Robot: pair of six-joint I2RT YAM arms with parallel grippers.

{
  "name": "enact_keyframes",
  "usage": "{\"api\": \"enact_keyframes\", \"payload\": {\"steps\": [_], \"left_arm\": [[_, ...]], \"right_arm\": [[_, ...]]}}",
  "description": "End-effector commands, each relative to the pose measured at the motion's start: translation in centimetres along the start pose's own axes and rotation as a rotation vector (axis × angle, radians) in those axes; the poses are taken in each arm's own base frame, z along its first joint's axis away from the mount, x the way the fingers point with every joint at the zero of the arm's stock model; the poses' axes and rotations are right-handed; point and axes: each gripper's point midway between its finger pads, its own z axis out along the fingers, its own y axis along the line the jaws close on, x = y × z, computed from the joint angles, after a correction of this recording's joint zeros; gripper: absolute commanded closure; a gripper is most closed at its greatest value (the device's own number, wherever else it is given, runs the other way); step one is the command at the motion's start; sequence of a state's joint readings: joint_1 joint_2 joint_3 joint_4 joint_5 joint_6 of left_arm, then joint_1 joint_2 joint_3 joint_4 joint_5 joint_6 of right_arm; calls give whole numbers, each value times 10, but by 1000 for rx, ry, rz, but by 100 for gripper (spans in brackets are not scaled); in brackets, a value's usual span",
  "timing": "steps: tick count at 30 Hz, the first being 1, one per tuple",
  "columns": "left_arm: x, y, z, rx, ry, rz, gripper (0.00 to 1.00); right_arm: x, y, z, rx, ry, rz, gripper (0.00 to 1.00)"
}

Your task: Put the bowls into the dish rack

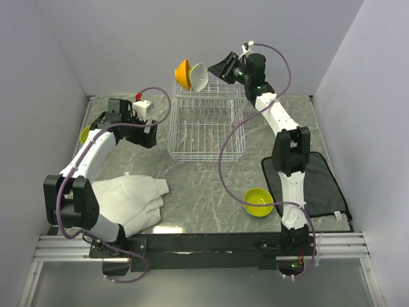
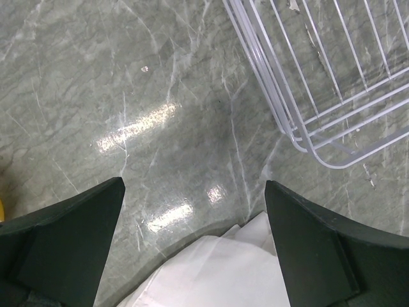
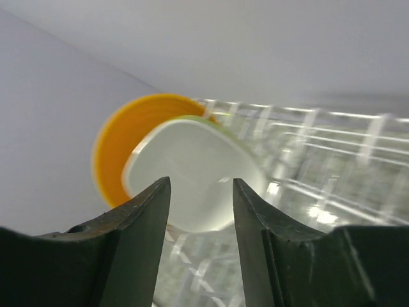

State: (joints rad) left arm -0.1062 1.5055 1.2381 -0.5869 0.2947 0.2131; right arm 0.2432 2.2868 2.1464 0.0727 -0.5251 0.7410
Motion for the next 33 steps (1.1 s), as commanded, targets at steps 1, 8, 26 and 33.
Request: {"api": "enact_keyframes", "payload": {"steps": [1,8,26,33], "left_arm": [[-8,-2,4,6,-29,-22,1],[-19,-7,3,17,-63,-48,2],[-10,-20,-10,45,-89,-83,2],[-5,-21,-11,40,-88,-86,1]], "right_arm": [[-24,109,-16,-201,-47,93,46],[-31,129,-9,-164,-98,101,45],[-28,121,13,40,-200,83,53],[-21,112,22,65,-202,69,53]]}}
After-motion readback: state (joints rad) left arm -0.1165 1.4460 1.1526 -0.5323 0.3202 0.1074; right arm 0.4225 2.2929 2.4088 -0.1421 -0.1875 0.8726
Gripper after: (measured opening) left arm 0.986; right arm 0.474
